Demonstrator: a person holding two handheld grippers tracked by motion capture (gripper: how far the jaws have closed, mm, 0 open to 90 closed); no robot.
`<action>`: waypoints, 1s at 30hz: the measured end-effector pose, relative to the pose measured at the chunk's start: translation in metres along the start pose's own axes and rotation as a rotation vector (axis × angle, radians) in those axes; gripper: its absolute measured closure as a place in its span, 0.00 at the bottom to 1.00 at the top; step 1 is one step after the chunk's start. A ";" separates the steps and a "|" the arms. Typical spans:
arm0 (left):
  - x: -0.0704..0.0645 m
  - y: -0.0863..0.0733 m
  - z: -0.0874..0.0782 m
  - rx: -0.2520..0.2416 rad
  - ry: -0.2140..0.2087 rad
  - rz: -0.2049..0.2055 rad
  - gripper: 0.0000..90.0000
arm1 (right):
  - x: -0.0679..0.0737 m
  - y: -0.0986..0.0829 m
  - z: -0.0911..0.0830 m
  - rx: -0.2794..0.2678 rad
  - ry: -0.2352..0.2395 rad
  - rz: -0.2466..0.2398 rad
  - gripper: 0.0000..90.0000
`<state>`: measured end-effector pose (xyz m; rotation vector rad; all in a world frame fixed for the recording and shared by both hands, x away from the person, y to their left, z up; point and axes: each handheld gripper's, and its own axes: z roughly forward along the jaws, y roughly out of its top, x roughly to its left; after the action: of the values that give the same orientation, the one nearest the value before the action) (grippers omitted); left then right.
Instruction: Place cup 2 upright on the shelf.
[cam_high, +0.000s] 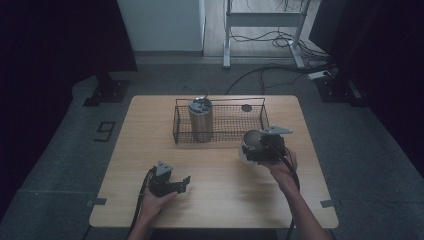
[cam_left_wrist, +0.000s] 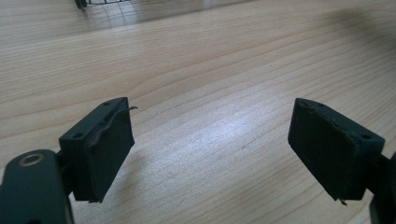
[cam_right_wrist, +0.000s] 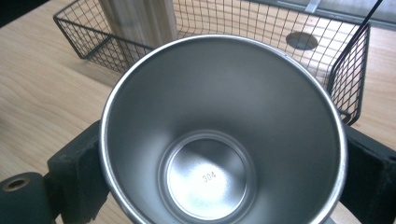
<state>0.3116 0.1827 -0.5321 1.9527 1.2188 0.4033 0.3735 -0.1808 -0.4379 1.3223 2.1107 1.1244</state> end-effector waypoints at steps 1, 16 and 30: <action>0.000 0.000 0.000 0.000 0.000 0.000 0.16 | 0.000 0.001 -0.001 -0.002 0.000 -0.001 0.07; 0.000 0.000 0.000 -0.001 0.000 -0.002 0.16 | -0.001 0.020 -0.008 -0.022 -0.006 -0.020 0.07; -0.001 -0.001 0.003 0.011 -0.001 0.000 0.16 | 0.001 0.031 -0.003 -0.020 -0.008 -0.026 0.07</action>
<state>0.3127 0.1801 -0.5346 1.9617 1.2229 0.3958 0.3879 -0.1743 -0.4111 1.2843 2.1000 1.1244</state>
